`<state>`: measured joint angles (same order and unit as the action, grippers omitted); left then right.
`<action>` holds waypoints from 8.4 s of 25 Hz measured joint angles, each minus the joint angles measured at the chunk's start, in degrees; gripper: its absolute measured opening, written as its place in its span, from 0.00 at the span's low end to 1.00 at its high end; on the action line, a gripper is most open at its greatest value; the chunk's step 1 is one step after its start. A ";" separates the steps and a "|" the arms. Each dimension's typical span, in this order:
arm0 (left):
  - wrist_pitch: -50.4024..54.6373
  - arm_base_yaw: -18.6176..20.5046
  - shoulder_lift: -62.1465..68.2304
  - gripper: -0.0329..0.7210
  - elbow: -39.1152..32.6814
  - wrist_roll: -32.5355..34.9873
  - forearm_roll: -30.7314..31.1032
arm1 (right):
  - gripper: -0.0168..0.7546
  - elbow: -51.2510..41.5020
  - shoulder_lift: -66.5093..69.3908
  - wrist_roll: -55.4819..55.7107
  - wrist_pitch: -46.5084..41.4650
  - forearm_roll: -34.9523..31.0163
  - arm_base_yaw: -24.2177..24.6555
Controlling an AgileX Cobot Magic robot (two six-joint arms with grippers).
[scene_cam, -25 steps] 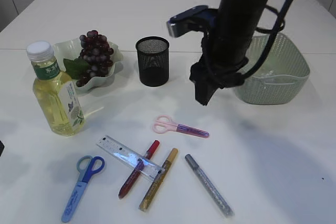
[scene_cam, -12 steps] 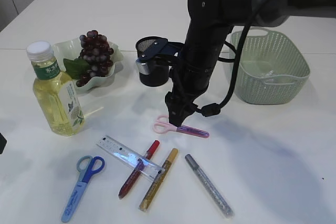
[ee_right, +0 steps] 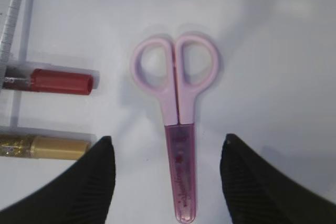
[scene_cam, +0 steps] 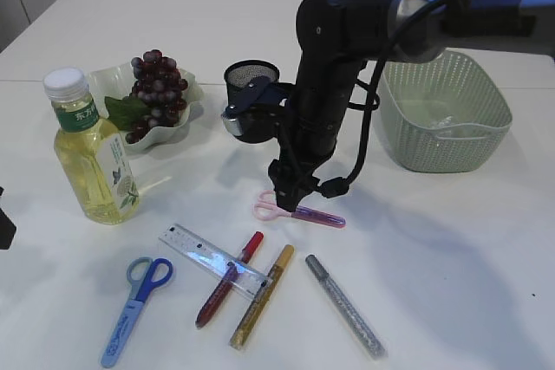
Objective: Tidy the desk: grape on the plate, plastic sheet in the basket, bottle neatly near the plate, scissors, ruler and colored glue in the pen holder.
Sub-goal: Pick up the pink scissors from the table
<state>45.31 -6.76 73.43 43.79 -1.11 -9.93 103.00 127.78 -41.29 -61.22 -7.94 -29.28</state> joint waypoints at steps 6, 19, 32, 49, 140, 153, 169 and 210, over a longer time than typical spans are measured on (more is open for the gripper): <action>-0.09 0.00 0.00 0.57 0.00 0.00 0.00 | 0.66 1.06 2.44 -1.17 0.23 0.00 0.00; -0.09 0.00 0.00 0.53 0.00 0.00 0.00 | 0.66 1.28 4.32 -1.27 2.24 0.47 0.00; -0.09 0.00 0.00 0.53 0.00 0.00 -0.07 | 0.66 1.28 5.58 -1.27 2.96 0.47 0.00; -0.13 0.00 0.00 0.52 0.00 0.00 -0.12 | 0.66 1.40 6.35 -1.27 3.30 0.47 0.00; -1.09 0.00 0.00 0.52 0.00 0.00 -0.80 | 0.47 1.77 4.61 -5.58 -1.07 4.93 -2.50; -1.19 0.00 0.00 0.52 0.00 0.00 -0.89 | 0.47 1.77 5.90 -5.58 -0.95 6.14 -2.50; -1.31 0.00 0.00 0.52 0.00 0.00 -0.89 | 0.35 1.96 6.76 -5.54 -1.26 6.01 -2.60; -1.31 0.00 0.00 0.52 0.00 0.00 -0.89 | 0.23 2.09 6.76 -5.20 -1.29 5.80 -2.60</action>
<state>44.00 -6.76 73.43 43.79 -1.11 -10.82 105.09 134.53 -46.49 -62.51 -2.14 -31.88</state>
